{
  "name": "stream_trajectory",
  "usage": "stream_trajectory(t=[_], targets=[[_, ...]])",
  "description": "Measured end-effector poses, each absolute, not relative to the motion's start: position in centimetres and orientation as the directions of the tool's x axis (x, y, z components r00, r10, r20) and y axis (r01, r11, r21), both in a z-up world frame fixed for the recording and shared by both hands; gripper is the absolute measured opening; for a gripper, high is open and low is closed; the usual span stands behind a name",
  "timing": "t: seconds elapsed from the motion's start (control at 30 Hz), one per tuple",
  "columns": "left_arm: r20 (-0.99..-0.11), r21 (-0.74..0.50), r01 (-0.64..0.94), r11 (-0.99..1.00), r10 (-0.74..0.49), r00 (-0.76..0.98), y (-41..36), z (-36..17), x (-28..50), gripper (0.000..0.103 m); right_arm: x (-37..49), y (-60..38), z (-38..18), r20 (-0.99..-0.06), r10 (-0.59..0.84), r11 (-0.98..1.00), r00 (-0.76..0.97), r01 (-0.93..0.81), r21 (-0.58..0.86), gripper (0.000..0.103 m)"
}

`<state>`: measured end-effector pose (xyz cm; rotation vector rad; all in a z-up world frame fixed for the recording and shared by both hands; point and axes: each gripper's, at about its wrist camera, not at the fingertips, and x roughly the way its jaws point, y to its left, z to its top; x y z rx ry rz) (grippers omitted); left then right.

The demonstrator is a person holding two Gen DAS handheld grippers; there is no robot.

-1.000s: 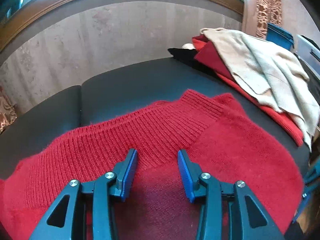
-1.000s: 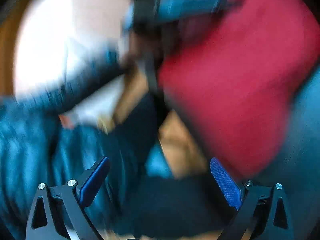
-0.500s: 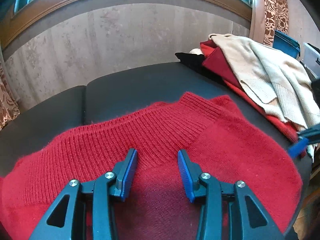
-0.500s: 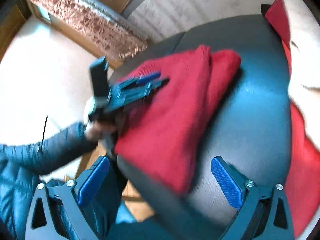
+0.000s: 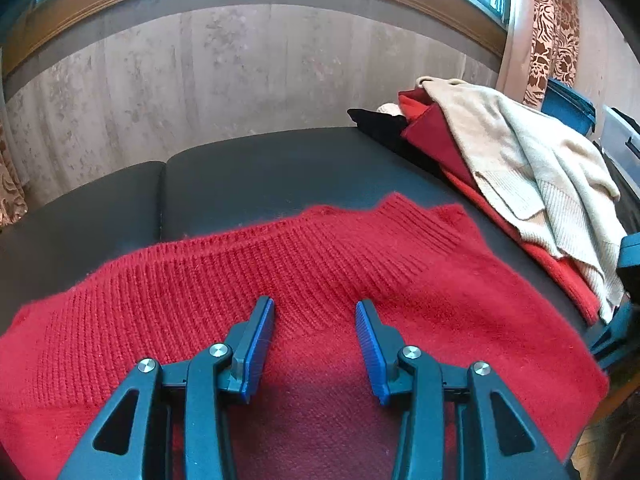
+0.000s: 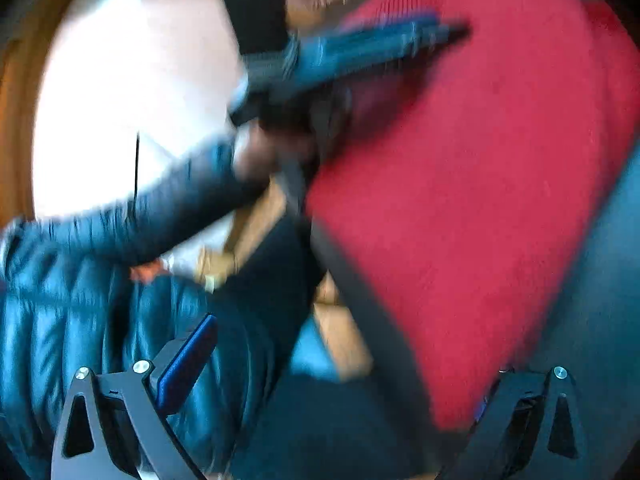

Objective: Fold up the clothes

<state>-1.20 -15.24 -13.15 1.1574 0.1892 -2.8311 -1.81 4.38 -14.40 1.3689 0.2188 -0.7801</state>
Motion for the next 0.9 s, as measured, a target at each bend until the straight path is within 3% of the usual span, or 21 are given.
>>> stream_trajectory(t=[0.23,0.37,0.47,0.57,0.7,0.77,0.9], targets=[[-0.699,-0.078,0.116,-0.99,-0.029,-0.715,-14.8,-13.0,-0.9,0.043,-3.4,8.3,-13.5,-0.662,-0.399,-0.144,0.634,0.67,0.728,0.103],[-0.694,-0.093,0.113,-0.989,-0.017,-0.72,-14.8,-13.0,-0.7,0.043,-4.4,10.0,-12.6,-0.768,-0.444,-0.271,0.462,0.747,0.607,0.103],[-0.682,-0.168,0.109,-0.98,0.036,-0.731,-15.6,-12.8,-0.5,0.044,-5.5,9.1,-9.6,-0.714,-0.614,-0.278,0.335,0.755,0.594,0.103],[-0.651,-0.342,0.131,-0.931,0.133,-0.748,-18.0,-12.2,0.5,0.044,-6.5,7.5,-6.4,-0.611,-0.771,-0.279,0.182,0.766,0.58,0.103],[-0.609,-0.457,0.219,-0.862,0.124,-0.784,-21.8,-10.7,5.1,0.044,-8.0,1.9,-6.6,-0.516,-0.854,-0.303,0.068,0.741,0.599,0.103],[-0.602,-0.45,0.248,-0.858,0.086,-0.794,-23.9,-10.0,9.2,0.044,-8.2,-1.9,-8.1,-0.541,-0.841,-0.349,0.023,0.74,0.575,0.103],[-0.617,-0.374,0.34,-0.863,-0.042,-0.786,-27.7,-9.6,18.0,0.045,-7.4,-7.0,-11.5,-0.676,-0.729,-0.477,-0.107,0.788,0.39,0.103]])
